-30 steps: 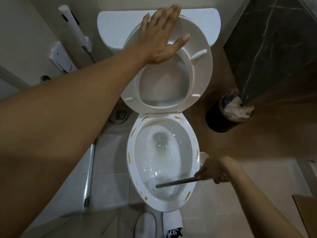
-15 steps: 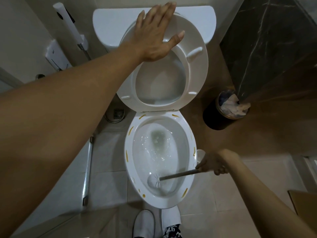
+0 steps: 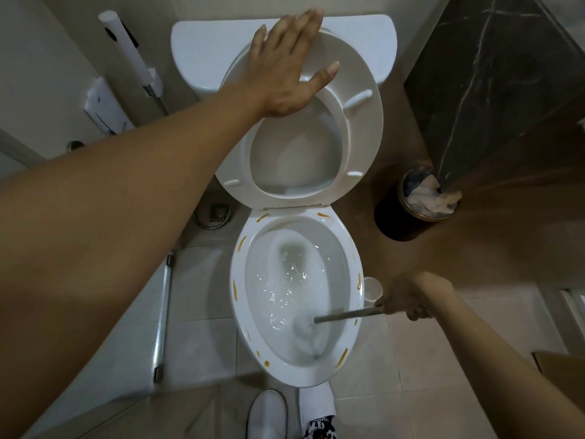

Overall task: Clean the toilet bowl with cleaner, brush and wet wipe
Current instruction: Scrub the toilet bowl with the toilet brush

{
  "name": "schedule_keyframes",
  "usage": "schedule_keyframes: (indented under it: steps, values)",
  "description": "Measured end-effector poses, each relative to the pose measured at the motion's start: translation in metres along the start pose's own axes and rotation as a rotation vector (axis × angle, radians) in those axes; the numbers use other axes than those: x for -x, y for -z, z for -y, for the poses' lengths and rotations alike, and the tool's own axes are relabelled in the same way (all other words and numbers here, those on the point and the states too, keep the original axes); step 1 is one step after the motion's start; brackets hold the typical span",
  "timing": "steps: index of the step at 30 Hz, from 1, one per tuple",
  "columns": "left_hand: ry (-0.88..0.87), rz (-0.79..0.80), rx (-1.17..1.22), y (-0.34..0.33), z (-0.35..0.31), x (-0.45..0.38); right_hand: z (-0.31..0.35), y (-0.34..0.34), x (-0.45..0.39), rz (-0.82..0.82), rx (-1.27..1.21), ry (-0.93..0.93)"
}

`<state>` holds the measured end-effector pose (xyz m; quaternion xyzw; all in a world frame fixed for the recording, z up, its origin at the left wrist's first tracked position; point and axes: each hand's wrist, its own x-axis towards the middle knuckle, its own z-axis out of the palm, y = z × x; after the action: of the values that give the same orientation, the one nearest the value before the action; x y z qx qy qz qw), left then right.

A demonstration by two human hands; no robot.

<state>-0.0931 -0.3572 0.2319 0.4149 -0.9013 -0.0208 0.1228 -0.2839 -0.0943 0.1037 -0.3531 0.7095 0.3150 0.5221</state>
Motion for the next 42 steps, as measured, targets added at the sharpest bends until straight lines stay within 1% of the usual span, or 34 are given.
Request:
schedule_keyframes:
  steps: [2, 4, 8, 9, 11, 14, 19, 22, 24, 25, 27, 29, 30, 34, 35, 36, 38, 39, 40, 41, 42]
  values:
    - [-0.001, -0.001, -0.001, 0.000, 0.001, 0.000, 0.002, 0.003, 0.003, 0.055, 0.041, -0.033]
    - [-0.007, 0.001, -0.006, -0.001, 0.001, 0.000, 0.001, 0.010, 0.003, 0.065, 0.032, -0.070]
    - [-0.006, 0.004, -0.015, 0.000, 0.001, 0.000, -0.003, 0.019, 0.003, -0.041, -0.013, -0.102]
    - [-0.005, 0.006, -0.014, 0.000, 0.001, 0.000, -0.002, 0.018, 0.004, -0.042, 0.002, -0.106]
    - [-0.007, 0.003, -0.014, -0.001, 0.001, 0.000, 0.002, 0.014, 0.006, 0.009, 0.057, -0.106]
    - [-0.007, 0.003, -0.013, -0.001, 0.001, 0.000, 0.005, 0.018, 0.009, 0.063, 0.060, -0.116]
    - [-0.005, 0.011, -0.023, 0.000, 0.001, 0.000, 0.004, 0.025, 0.013, -0.016, 0.090, -0.101]
    - [-0.005, 0.011, -0.023, -0.002, 0.001, -0.001, 0.014, 0.014, 0.026, 0.066, 0.119, -0.049]
    - [-0.005, 0.014, -0.020, -0.001, 0.002, -0.001, 0.017, 0.015, 0.027, 0.081, 0.109, -0.059]
    - [-0.005, 0.018, -0.019, -0.001, 0.002, -0.002, 0.016, 0.018, 0.025, 0.062, 0.106, -0.071]
    - [-0.005, 0.017, -0.022, -0.001, 0.002, -0.001, 0.015, 0.027, 0.023, -0.037, 0.132, -0.070]
    - [-0.007, 0.013, -0.021, -0.001, 0.002, -0.001, 0.016, 0.031, 0.023, -0.134, 0.161, -0.026]
    - [-0.007, 0.016, -0.015, -0.001, 0.002, -0.001, 0.018, 0.030, 0.024, -0.157, 0.178, -0.002]
    - [-0.005, 0.017, -0.019, -0.001, 0.002, -0.002, 0.025, 0.023, 0.032, -0.077, 0.254, -0.037]
    - [-0.006, 0.018, -0.018, -0.001, 0.002, -0.002, 0.026, 0.023, 0.035, -0.090, 0.244, -0.032]
    - [-0.006, 0.019, -0.016, -0.001, 0.002, -0.002, 0.026, 0.023, 0.037, -0.137, 0.211, -0.005]
    - [-0.004, 0.014, -0.012, -0.002, 0.002, -0.001, 0.026, 0.026, 0.032, -0.320, 0.054, 0.042]
    - [-0.004, 0.011, -0.012, -0.002, 0.001, -0.001, 0.027, 0.027, 0.025, -0.438, 0.029, 0.053]
    - [-0.005, 0.008, -0.011, -0.002, 0.001, -0.001, 0.030, 0.026, 0.020, -0.520, 0.050, 0.052]
    - [-0.006, 0.008, -0.011, -0.002, 0.002, -0.001, 0.033, 0.025, 0.017, -0.547, 0.090, 0.046]
    - [-0.007, 0.010, -0.010, -0.002, 0.002, -0.001, 0.036, 0.024, 0.016, -0.536, 0.138, 0.034]
